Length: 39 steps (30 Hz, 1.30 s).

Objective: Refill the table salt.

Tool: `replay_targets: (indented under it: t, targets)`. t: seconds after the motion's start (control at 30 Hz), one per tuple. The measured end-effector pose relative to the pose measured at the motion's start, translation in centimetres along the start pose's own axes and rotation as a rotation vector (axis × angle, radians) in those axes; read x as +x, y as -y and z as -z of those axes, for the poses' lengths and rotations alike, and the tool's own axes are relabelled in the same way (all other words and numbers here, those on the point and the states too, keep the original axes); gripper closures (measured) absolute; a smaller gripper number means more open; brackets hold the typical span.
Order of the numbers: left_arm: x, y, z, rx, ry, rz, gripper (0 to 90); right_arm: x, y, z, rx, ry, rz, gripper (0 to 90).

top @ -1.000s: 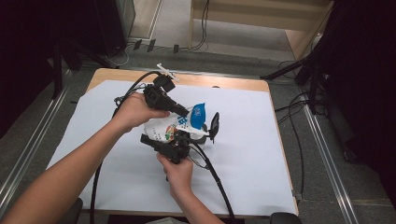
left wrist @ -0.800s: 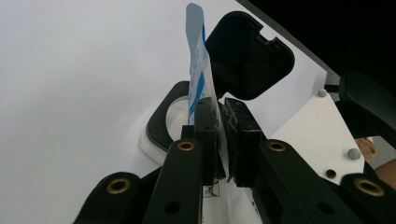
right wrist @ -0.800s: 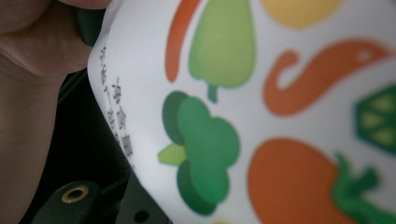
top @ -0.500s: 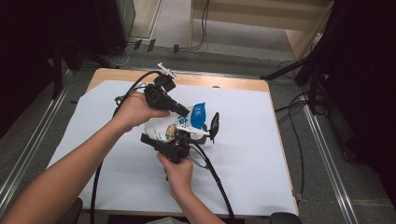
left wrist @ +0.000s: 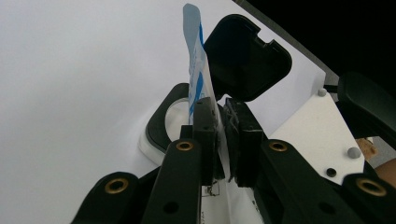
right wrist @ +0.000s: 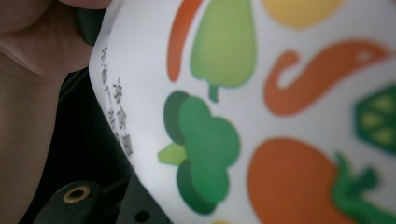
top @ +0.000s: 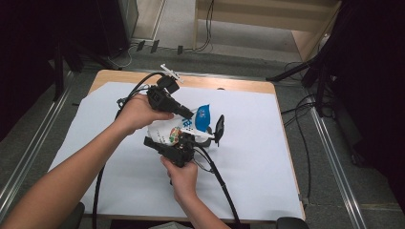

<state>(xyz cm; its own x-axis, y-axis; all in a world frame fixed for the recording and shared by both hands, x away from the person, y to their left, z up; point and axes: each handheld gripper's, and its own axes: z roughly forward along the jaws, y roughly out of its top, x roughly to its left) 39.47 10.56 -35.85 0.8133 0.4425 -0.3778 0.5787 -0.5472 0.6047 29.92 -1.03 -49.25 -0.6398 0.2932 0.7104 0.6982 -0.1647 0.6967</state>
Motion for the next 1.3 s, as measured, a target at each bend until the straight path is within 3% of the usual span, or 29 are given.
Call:
replay_targets:
  t: [1.3]
  targets:
    - [-0.06, 0.07, -0.17, 0.007, 0.001, -0.01, 85.0, -0.02, 0.01, 0.01, -0.013, -0.009, -0.004, 69.5]
